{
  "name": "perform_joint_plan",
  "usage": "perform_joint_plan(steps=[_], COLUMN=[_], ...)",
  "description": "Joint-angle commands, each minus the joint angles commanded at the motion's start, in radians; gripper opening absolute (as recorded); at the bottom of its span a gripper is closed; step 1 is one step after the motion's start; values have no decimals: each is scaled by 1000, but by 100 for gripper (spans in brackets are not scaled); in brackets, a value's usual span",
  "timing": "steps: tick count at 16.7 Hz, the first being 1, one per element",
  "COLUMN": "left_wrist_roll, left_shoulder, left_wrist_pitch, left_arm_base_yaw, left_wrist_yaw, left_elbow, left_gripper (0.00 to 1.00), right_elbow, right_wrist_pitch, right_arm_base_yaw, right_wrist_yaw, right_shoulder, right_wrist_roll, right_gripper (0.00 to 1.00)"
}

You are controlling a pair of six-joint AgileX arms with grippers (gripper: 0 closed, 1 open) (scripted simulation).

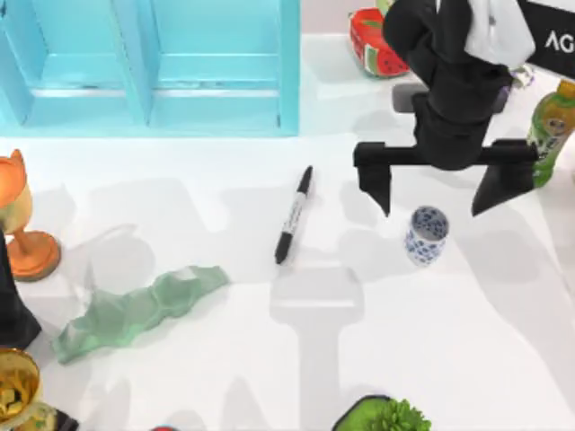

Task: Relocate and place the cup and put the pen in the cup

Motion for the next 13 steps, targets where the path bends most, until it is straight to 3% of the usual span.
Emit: perform_joint_plan(steps=[9,13], left_wrist_roll=[0,0], left_shoulder=[0,0], left_wrist_pitch=[0,0], left_arm_base_yaw=[0,0], left_wrist_yaw=[0,0], left_elbow=[0,0], left_gripper=[100,100], right_elbow=[490,609], right_wrist_pitch=[-438,-548], right_arm_base_yaw=[-4,-8], right_wrist_yaw=[0,-1], right_shoulder=[49,55], right_wrist_roll=[-2,-3], right_gripper=[100,100])
